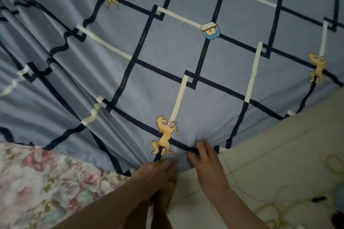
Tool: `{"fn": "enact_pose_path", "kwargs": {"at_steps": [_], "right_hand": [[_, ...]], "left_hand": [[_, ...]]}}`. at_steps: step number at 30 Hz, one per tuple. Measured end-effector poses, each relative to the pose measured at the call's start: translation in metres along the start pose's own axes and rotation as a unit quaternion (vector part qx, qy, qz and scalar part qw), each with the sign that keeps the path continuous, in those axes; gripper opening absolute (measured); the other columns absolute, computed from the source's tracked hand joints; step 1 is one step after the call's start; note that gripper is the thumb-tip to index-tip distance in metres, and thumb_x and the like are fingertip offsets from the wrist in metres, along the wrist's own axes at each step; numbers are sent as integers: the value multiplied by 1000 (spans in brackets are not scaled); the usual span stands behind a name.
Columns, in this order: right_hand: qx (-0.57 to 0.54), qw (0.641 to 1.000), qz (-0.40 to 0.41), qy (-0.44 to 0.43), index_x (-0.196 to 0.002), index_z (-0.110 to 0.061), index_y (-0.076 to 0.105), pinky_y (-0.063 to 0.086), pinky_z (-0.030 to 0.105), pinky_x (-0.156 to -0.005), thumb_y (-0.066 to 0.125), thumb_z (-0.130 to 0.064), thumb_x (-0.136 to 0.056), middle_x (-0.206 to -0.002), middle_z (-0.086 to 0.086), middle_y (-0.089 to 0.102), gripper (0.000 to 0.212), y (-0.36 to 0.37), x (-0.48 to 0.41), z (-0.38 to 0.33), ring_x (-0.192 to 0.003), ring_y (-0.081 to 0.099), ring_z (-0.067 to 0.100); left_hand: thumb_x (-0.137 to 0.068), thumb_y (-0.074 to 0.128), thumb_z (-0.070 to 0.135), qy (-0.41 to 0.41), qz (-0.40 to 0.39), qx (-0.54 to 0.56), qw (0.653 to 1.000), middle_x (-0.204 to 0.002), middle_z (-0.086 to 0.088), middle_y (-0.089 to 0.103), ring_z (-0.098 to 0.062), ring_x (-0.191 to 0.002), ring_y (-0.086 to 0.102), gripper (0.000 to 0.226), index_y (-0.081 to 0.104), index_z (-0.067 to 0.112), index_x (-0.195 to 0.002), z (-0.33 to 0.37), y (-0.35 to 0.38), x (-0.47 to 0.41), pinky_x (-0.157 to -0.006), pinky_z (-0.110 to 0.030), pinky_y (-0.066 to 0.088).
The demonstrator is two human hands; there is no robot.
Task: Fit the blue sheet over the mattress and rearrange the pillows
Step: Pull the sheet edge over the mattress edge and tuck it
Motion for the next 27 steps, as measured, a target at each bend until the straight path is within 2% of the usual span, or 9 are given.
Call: {"fn": "enact_pose_path", "kwargs": {"at_steps": [3,7,11,16,20,22,24,26,27], "right_hand": [[15,1000,1,28,-95,-8,66,49,52,-84,75,6,-47,-114,18,57,51,-3,5,-9,-115,50,43],[-14,999,36,-2,-107,-10,65,48,53,-86,79,3,-51,-116,17,59,59,-19,-9,-58,-118,50,43],[-39,998,33,-33,-122,-15,60,50,50,-84,84,-4,-51,-127,13,57,75,-22,-34,-122,-121,49,41],[-46,999,-1,3,-127,-17,57,51,56,-78,87,-10,-40,-128,17,55,93,-8,-60,-196,-115,51,47],[-28,995,-80,49,-129,-22,57,47,65,-74,90,-27,-44,-137,21,50,91,16,-64,-246,-116,47,54],[-23,993,-85,74,-129,-24,58,46,68,-71,89,-32,-47,-140,23,46,88,23,-71,-254,-115,46,57],[-9,993,-76,93,-134,-26,53,43,71,-78,72,-38,-71,-146,23,36,66,28,-84,-261,-121,38,58],[-16,994,-46,96,-132,-25,55,41,72,-78,60,-46,-77,-146,22,37,59,28,-89,-259,-121,38,58],[-17,994,-52,94,-132,-24,55,41,73,-77,64,-48,-72,-146,23,38,66,32,-87,-258,-121,38,59]], "left_hand": [[-65,82,38,7,75,-13,997,-117,-1,50,-15,-83,57,77,41,21,-128,-2,-2,19,-58,-28,54],[-64,80,41,-2,156,-41,987,-121,-2,59,-22,-106,57,78,46,21,-131,-40,-22,60,-87,-38,51],[-69,77,36,-67,143,-86,984,-130,-7,56,-27,-117,53,79,44,20,-139,-100,-24,102,-98,-43,44],[-65,83,29,-128,130,-70,981,-126,-7,60,-29,-114,56,77,50,22,-134,-175,-11,157,-93,-43,47],[-60,86,35,-148,77,-44,985,-129,-6,58,-33,-117,55,78,54,25,-131,-218,6,193,-93,-49,46],[-79,71,35,-153,64,-31,986,-149,-4,37,-33,-134,35,76,33,30,-144,-228,14,195,-104,-52,34],[-89,58,35,-162,58,-25,985,-155,-1,19,-29,-140,20,72,18,32,-149,-242,21,193,-108,-51,27],[-83,64,37,-154,88,-19,984,-150,-2,31,-27,-134,32,73,28,30,-146,-249,17,190,-99,-49,38],[-77,70,37,-143,100,-15,985,-144,-3,42,-27,-126,43,73,38,28,-142,-249,16,190,-90,-47,46]]}}
Point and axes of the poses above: each hand's wrist, its own x-axis away from the middle knuckle, its own y-axis out of the palm, z = x × y, the point moved 4 cm from there along -x, towards the middle knuckle
